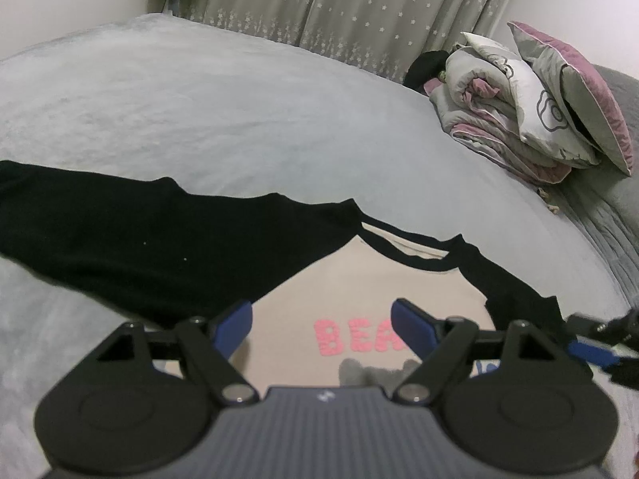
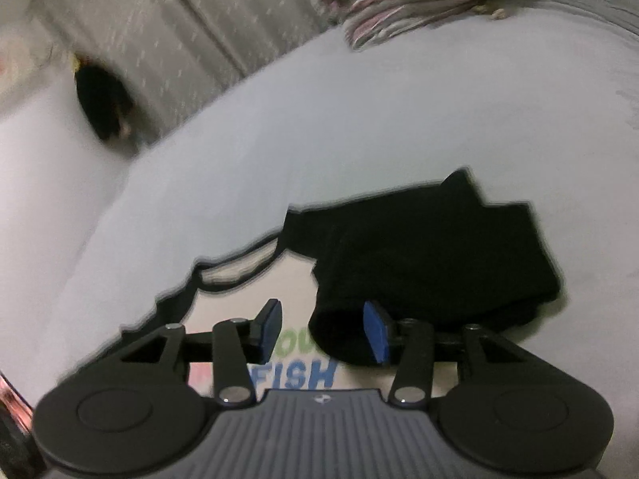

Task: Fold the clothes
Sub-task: 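Move the open right gripper to the side edge of the shirt body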

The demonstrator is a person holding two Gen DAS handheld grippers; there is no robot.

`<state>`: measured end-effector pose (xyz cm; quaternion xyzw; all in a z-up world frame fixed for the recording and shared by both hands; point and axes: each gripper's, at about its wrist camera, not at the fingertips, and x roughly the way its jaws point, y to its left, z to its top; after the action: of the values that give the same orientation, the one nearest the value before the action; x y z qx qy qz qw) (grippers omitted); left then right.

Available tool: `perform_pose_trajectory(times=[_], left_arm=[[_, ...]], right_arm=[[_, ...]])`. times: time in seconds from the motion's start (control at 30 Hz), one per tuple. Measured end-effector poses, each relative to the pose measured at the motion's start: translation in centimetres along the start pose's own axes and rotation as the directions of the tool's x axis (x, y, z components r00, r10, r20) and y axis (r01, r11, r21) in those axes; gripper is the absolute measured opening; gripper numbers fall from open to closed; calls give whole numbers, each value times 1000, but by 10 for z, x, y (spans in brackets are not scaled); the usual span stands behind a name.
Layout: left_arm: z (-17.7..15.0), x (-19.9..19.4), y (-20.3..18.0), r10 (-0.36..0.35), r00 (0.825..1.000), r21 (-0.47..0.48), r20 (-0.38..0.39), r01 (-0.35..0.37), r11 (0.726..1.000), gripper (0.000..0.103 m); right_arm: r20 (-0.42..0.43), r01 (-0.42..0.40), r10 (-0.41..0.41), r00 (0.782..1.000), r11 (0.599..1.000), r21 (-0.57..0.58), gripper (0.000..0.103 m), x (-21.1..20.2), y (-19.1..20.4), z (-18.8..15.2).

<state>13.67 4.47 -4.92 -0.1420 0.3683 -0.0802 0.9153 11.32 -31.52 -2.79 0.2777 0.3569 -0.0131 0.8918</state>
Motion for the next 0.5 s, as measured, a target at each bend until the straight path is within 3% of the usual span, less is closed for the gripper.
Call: perform_pose_trajectory(times=[0.13, 0.5], left_arm=[[-1, 0, -3, 0, 1000, 10, 1, 0, 1000, 80], [-4, 3, -7, 7, 1000, 26, -7, -7, 1000, 80]], right_arm=[[84, 50, -57, 995, 996, 80, 46, -18, -23, 11], [100, 270, -289, 952, 947, 173, 46, -7, -66, 14]])
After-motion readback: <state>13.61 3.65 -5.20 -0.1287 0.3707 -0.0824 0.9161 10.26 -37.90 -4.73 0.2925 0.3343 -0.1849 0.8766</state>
